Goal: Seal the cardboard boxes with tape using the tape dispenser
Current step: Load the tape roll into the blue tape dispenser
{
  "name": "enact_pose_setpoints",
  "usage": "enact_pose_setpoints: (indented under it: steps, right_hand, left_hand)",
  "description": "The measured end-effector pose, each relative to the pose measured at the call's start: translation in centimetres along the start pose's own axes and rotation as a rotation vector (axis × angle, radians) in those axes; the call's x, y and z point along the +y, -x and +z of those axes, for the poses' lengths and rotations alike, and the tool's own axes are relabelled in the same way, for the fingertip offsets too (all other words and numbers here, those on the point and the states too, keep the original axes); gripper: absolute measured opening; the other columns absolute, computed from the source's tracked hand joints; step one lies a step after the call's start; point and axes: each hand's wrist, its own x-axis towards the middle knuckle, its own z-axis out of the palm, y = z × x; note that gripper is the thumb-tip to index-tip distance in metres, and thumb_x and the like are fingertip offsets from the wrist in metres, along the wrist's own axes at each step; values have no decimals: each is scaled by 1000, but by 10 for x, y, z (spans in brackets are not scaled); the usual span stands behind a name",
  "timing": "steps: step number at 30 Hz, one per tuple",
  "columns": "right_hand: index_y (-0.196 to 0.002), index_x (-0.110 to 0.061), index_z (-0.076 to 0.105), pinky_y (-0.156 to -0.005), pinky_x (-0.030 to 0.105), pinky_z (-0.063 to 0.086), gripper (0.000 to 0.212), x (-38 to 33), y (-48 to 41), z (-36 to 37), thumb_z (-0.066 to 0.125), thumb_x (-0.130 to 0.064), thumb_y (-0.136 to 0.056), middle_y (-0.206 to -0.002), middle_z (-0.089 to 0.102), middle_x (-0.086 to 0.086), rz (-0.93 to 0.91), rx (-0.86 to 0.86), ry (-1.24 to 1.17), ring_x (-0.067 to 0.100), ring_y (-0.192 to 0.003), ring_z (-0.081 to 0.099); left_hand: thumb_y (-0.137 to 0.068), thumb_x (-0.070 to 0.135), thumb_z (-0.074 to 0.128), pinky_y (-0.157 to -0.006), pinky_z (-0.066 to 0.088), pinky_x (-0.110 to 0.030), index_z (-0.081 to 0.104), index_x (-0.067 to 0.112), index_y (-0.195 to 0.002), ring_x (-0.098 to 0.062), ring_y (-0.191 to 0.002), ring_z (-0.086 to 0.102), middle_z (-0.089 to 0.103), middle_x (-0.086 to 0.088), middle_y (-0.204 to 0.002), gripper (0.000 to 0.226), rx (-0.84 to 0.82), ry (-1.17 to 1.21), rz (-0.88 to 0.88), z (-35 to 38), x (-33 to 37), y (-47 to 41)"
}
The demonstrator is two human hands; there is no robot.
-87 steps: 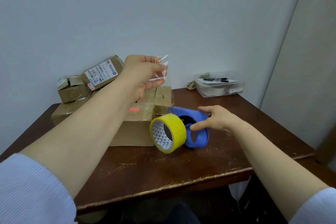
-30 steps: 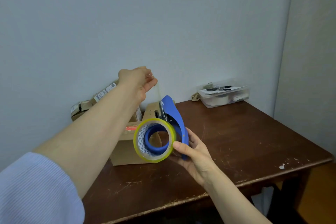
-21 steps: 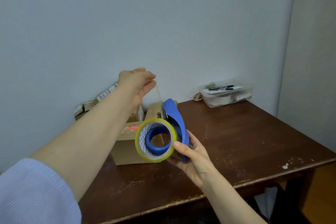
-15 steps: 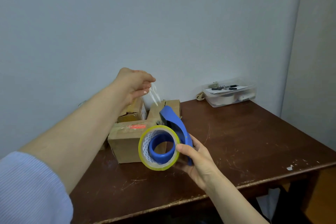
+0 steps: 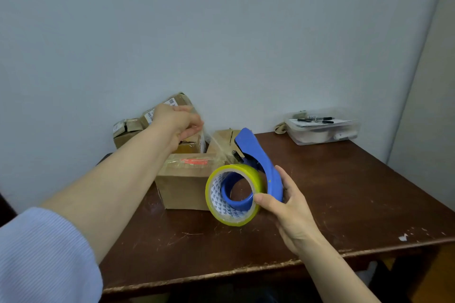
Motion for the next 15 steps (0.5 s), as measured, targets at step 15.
enact_pose_setpoints:
  steps: [15]
  right_hand:
    - [-141,-28,38,-89,26,53,116,1,2,3,86,-32,-36,-124,59,-8,-124,7,98,10,-109,62]
  left_hand:
    - [-75,-20,64,-51,58,-26,53,-2,-92,-21,-72,62,61,-16,-83,27,16,25,-75,-1,-2,-9]
